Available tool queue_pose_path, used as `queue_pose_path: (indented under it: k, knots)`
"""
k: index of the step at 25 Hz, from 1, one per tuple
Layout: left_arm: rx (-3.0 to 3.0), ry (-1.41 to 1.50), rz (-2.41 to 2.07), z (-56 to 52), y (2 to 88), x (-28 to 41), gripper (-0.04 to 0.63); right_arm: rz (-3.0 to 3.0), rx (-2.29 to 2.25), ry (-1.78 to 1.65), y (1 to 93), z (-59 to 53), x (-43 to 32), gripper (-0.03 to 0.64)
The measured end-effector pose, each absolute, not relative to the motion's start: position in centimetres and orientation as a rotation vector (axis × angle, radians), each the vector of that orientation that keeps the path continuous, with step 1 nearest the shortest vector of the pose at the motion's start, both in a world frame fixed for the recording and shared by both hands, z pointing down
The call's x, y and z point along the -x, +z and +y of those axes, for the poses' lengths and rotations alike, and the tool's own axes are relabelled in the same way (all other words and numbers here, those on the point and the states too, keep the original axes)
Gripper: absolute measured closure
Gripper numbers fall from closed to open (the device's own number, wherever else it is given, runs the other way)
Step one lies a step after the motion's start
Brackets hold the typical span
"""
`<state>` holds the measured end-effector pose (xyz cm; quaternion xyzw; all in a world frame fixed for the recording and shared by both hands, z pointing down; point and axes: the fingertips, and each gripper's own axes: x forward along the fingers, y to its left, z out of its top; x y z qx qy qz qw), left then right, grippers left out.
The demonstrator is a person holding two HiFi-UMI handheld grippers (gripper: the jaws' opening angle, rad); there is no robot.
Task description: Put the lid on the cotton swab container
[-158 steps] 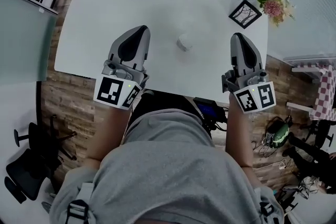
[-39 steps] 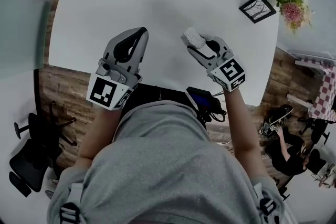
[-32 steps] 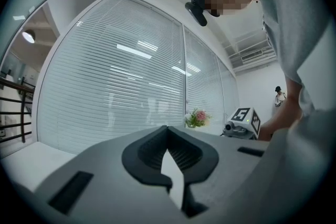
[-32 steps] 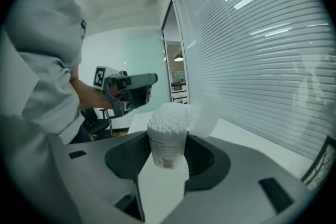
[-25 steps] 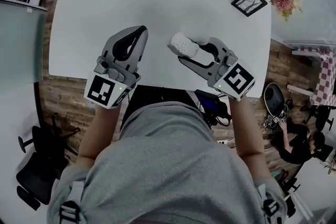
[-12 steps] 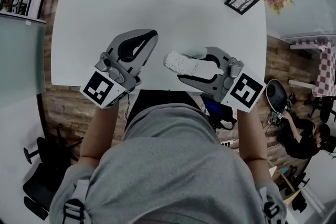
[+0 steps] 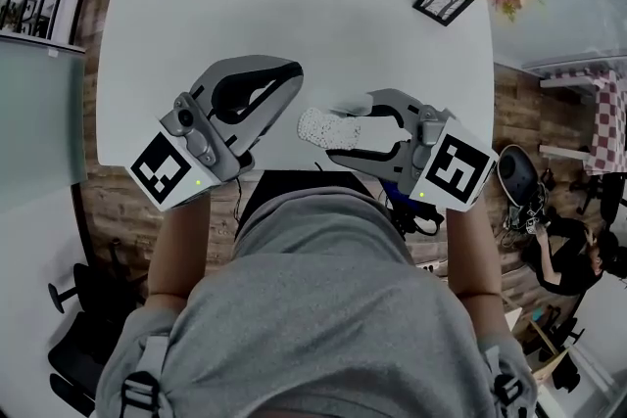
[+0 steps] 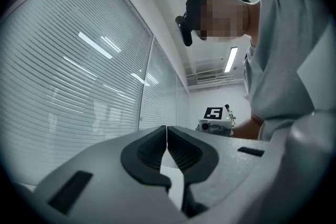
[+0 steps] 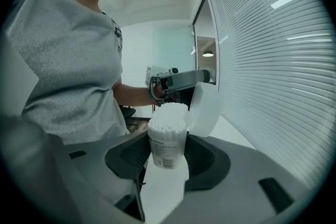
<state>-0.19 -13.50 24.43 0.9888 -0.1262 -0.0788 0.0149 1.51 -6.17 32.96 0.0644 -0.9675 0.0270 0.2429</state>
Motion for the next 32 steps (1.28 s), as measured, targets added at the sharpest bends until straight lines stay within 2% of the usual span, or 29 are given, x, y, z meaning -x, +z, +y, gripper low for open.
queue_pose_path:
  k: [3, 7, 11, 19, 32]
  knots:
    - [-3.065, -0.263, -0.322, -13.0, 23.9, -0.3, 0.589, -2.637, -0.166, 0.069, 32.9, -6.4, -1.5, 0.411]
    - [-3.06, -0.271, -0.173, -12.2, 23.3, -1.2, 0.457, -2.624, -0.167, 0.073, 33.0, -7.1, -2.1, 0.411]
    - [-3.09, -0.226, -0.056, -11.0, 23.2, -2.0, 0.39, -2.613, -0.161, 0.089, 33.0, -7.2, -2.2, 0.411]
    - [-3.124, -0.137, 0.008, -10.7, 23.7, -2.8, 0.357, -2.571, -0.119, 0.091, 33.3, -6.9, -2.2, 0.411]
    - [-2.934, -0.107, 0.224, -10.7, 25.1, -2.9, 0.357, -2.561, -0.092, 0.078, 33.2, -7.0, -2.4, 0.411]
